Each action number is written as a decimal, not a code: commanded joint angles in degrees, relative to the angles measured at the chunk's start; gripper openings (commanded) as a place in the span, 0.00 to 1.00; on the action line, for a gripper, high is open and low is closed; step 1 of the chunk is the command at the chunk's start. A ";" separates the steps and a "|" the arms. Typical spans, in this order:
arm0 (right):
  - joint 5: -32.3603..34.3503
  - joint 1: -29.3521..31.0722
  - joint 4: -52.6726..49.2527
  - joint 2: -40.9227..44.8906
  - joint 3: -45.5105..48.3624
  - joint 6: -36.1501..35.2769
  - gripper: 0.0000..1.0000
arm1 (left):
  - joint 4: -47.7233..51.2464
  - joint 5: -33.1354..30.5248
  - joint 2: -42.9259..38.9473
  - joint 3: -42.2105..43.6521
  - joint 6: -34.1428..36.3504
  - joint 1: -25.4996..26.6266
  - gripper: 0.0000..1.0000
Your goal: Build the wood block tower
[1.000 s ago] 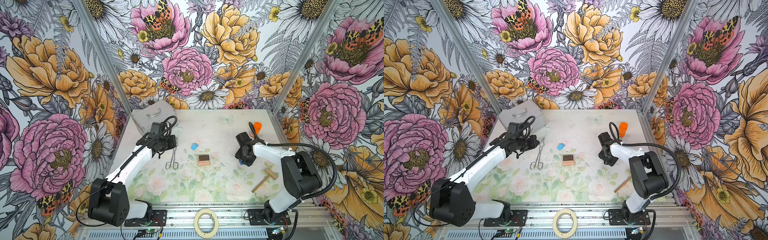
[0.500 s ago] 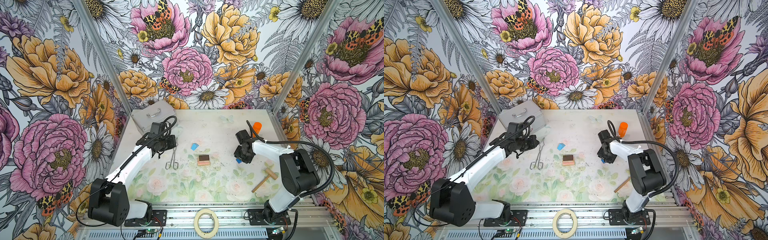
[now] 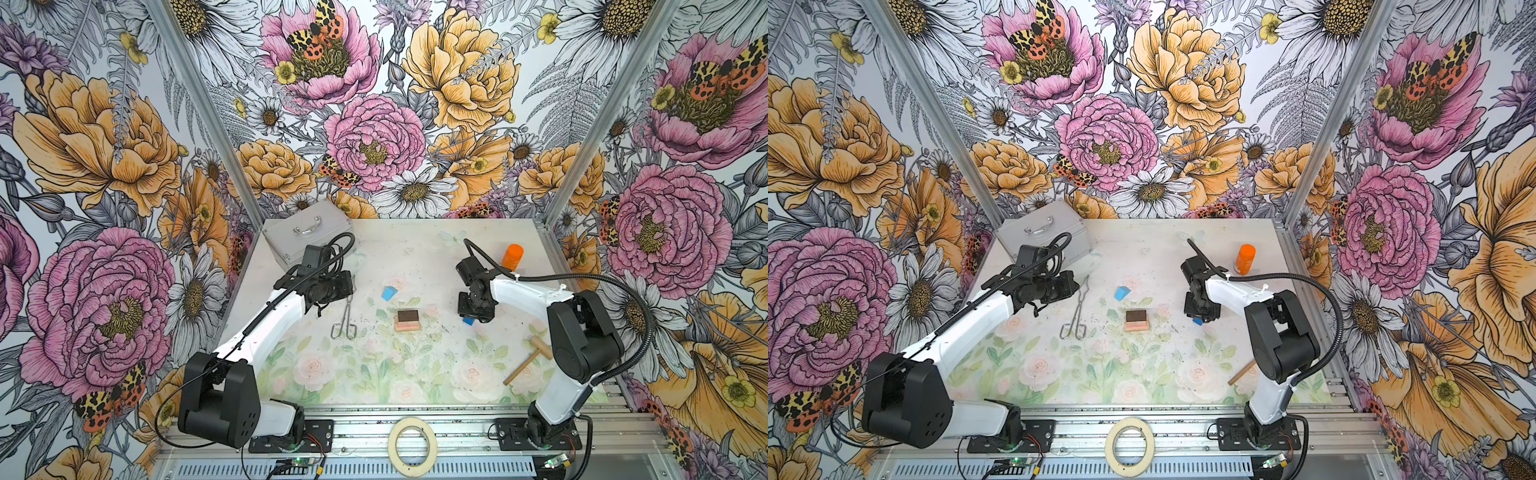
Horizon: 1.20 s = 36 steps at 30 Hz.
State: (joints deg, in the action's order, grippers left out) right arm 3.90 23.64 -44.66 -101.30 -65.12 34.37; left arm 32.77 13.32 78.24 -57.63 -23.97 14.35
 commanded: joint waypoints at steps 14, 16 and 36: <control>-5.75 4.33 5.58 -4.17 -2.86 -15.08 0.33 | -1.38 -0.26 0.52 -0.90 0.98 0.11 0.04; -5.75 4.75 5.56 -4.34 -2.74 -16.18 0.38 | -1.29 -0.38 0.43 -0.91 1.11 0.14 0.04; 3.07 5.96 4.15 7.91 -1.41 3.82 0.67 | -1.39 0.01 0.60 -1.07 1.11 -0.27 0.04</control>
State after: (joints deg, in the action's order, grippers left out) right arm 1.98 29.02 -40.01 -98.13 -67.00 28.47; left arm 32.77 13.30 78.28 -57.63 -23.77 14.39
